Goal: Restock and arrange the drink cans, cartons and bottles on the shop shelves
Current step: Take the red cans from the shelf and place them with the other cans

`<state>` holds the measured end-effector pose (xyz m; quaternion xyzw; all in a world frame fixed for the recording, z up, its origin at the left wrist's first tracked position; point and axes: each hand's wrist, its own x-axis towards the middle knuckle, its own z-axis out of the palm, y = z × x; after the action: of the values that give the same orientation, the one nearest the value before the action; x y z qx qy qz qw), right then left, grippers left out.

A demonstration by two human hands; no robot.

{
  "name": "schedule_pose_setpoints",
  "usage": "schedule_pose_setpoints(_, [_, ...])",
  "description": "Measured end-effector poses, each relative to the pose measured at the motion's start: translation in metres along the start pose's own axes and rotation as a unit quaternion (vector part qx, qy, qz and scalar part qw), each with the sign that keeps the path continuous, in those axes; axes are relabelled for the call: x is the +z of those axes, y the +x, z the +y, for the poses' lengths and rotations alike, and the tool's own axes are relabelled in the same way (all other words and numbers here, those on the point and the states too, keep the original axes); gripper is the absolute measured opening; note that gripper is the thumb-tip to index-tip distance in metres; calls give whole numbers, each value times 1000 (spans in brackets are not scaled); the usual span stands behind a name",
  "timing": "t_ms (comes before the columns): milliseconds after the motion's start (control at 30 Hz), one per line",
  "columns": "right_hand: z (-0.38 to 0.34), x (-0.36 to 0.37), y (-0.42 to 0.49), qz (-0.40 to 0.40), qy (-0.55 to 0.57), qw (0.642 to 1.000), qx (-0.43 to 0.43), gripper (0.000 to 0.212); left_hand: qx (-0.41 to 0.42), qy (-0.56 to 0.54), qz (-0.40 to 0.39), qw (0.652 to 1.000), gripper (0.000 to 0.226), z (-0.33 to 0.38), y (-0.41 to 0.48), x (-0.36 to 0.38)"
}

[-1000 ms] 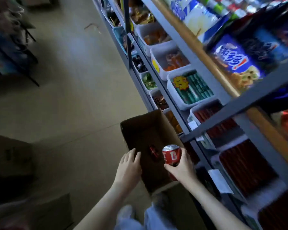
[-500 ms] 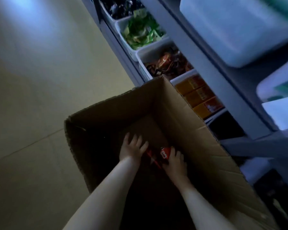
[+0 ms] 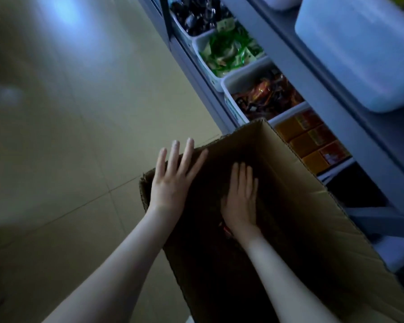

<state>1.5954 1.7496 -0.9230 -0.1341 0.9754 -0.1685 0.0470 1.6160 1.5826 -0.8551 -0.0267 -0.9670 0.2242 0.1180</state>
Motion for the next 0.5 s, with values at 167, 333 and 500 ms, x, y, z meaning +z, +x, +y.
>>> schedule_pose_setpoints(167, [-56,-40,34,114,-23,988,-98,63,1,-122,-53,991,53,1,6,-22])
schedule_pose_setpoints(333, [-63,-138,-18,-74,-55,994,-60,96,-2,-210,-166,964,65,-19,0,-120])
schedule_pose_setpoints(500, [-81,-343,-112,-34,-29,999,-14,88,17,-284,-264,922,76,-51,3,-314])
